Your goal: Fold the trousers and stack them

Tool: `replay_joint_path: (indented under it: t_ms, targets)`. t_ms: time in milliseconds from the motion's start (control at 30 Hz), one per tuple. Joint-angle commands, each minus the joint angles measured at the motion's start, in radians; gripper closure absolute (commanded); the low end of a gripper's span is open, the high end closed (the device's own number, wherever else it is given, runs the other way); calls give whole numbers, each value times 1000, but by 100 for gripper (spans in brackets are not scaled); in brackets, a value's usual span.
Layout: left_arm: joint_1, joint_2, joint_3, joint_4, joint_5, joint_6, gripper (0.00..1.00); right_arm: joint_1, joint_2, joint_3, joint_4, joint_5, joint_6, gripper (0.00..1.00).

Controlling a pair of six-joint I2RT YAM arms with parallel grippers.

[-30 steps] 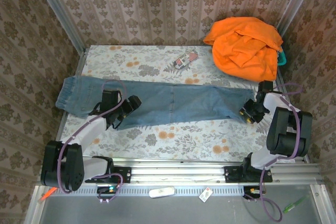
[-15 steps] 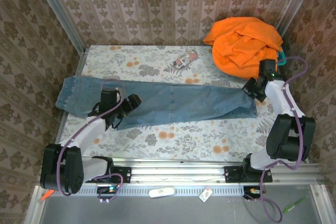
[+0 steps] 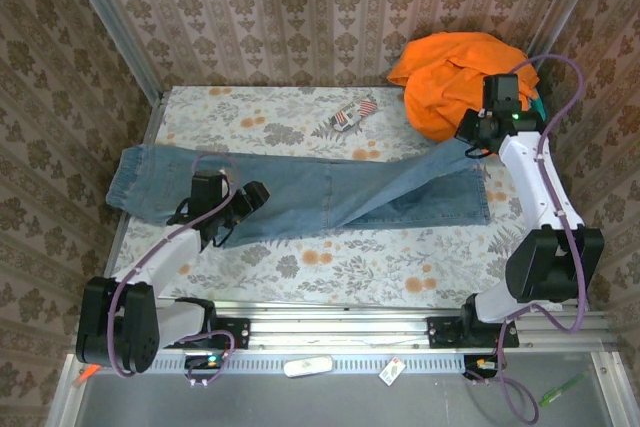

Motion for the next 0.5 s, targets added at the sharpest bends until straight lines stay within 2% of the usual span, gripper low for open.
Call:
replay_joint_path:
  t_ms: [0,67,100,133,167,200,300,400,467]
  targets:
    - [-4,-29,-31,46,16,-7,18,-16,-25,-119,-14,133,-25,100]
    - [-12,-31,-44,63,17,-13,18,-41,-43,-217,-33,128,20,100]
    - [-16,-30,-49,70,20,-17,18,-56,-50,-252,-60,129,45,95]
    - [-17,-30,-53,76,25,-18,18,-66,-59,-273,-83,127,59,83]
    - [-20,-32,-56,80,34,-19,18,-74,-78,-296,-106,131,65,66]
    - [-22,-34,-59,83,38,-17,18,-79,-108,-315,-121,138,71,55]
    - [-24,-48,-55,63,36,-4,17,-95,-217,-362,-115,173,85,36]
    - [-22,-54,-52,57,28,2,17,-116,-240,-354,-92,167,83,35]
    - [-23,-50,-48,60,28,5,17,-120,-187,-311,-77,125,72,35]
